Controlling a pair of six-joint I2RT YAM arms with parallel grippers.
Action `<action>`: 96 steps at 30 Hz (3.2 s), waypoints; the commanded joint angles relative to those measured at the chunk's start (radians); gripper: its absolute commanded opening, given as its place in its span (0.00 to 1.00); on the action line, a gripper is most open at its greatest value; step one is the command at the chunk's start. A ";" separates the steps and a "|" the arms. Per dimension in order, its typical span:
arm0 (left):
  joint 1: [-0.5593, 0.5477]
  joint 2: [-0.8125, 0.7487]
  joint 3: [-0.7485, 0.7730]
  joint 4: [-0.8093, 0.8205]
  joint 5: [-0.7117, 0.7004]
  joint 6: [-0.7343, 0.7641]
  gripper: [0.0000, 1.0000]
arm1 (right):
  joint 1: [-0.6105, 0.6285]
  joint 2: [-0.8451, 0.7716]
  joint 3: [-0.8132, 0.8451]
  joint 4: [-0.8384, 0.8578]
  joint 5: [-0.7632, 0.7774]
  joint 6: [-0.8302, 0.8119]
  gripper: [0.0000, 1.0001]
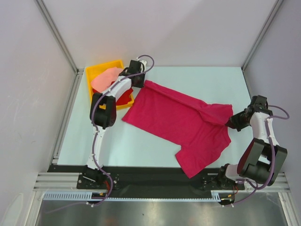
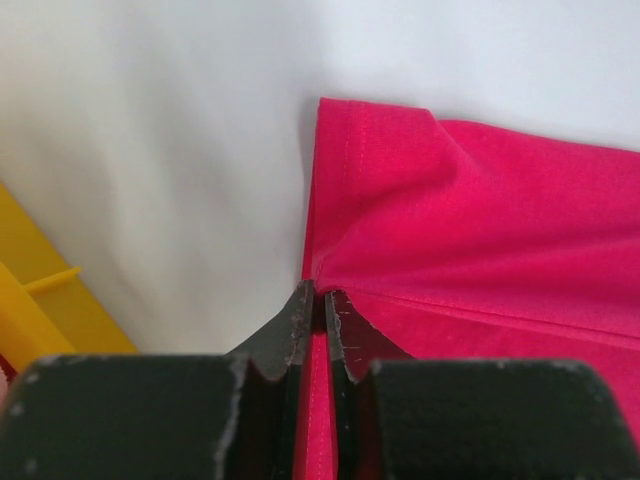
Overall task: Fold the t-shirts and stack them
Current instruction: Fold the tshirt
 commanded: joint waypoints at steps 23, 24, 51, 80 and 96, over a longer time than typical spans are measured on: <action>0.004 -0.141 0.041 -0.082 -0.109 -0.089 0.61 | -0.013 -0.062 -0.136 -0.024 0.027 -0.050 0.03; 0.004 -0.156 -0.001 -0.066 -0.110 -0.093 0.61 | -0.013 -0.059 -0.138 -0.022 0.021 -0.045 0.03; -0.004 -0.015 -0.063 0.298 0.416 -0.495 0.34 | -0.024 0.339 0.301 0.274 0.007 -0.210 0.61; 0.071 0.120 -0.100 0.306 0.485 -0.807 0.31 | -0.067 0.556 0.393 0.275 0.125 -0.148 0.00; 0.090 0.144 -0.108 0.389 0.546 -0.843 0.32 | -0.056 0.564 0.433 0.294 0.160 -0.039 0.02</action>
